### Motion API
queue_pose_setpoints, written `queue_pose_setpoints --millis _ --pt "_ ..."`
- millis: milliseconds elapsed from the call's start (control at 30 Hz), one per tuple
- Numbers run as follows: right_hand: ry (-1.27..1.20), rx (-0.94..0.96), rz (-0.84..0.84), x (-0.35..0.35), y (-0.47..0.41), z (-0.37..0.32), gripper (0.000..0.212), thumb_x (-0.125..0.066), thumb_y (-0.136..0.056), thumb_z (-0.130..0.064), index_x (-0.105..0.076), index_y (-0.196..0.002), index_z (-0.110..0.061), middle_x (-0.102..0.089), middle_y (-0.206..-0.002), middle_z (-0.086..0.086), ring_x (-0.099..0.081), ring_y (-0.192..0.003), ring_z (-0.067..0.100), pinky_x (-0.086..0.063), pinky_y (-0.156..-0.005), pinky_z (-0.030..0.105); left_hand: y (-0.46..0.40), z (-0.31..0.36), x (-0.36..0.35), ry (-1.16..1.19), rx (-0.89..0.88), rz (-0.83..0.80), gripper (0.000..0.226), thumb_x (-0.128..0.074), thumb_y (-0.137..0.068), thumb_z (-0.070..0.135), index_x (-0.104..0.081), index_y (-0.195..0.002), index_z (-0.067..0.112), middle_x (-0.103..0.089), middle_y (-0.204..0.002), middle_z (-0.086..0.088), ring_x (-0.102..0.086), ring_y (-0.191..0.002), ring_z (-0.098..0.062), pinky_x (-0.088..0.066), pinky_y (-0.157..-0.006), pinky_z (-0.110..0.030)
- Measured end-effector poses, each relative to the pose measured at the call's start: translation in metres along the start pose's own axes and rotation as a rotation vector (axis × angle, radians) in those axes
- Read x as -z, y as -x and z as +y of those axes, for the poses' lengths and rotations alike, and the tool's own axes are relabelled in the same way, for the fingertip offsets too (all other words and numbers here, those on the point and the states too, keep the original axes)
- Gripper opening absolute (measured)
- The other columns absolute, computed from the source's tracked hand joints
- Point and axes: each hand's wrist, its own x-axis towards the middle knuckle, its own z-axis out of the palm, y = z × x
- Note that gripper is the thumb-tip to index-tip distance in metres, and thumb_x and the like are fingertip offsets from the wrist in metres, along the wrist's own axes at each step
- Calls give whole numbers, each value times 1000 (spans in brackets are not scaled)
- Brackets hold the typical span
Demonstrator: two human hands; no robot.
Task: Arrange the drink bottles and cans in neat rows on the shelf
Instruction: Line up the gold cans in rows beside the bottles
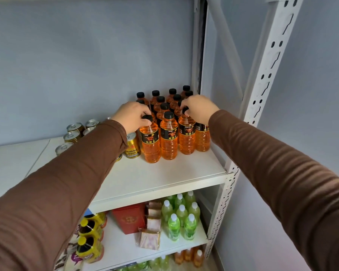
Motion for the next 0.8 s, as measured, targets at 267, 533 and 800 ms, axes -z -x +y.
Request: queue_pose_setpoints --millis 267,533,800 --pt "57 -36 22 1 5 -9 35 -53 -99 -17 -57 -134 -14 -62 -123 16 -59 -112 34 -50 -92 44 -1 -2 0 -5 40 12 37 -73 -88 33 -69 -120 15 -69 -118 -8 -64 -105 -25 -50 -93 -39" --pt "15 3 109 -3 17 -2 41 -48 -102 -20 -50 -143 -22 -59 -133 15 -53 -121 34 -44 -100 47 8 -10 -4 74 39 -22 47 -71 -90 34 -61 -133 21 -68 -121 -7 -64 -103 -22 -50 -93 -38" --pt "-329 79 181 7 46 -11 47 -58 -98 -26 -48 -144 -22 -49 -144 9 -42 -133 31 -41 -108 47 29 -32 13 96 4 -197 80 -69 -91 36 -24 -157 24 -35 -155 -6 -46 -133 -24 -40 -106 -34"
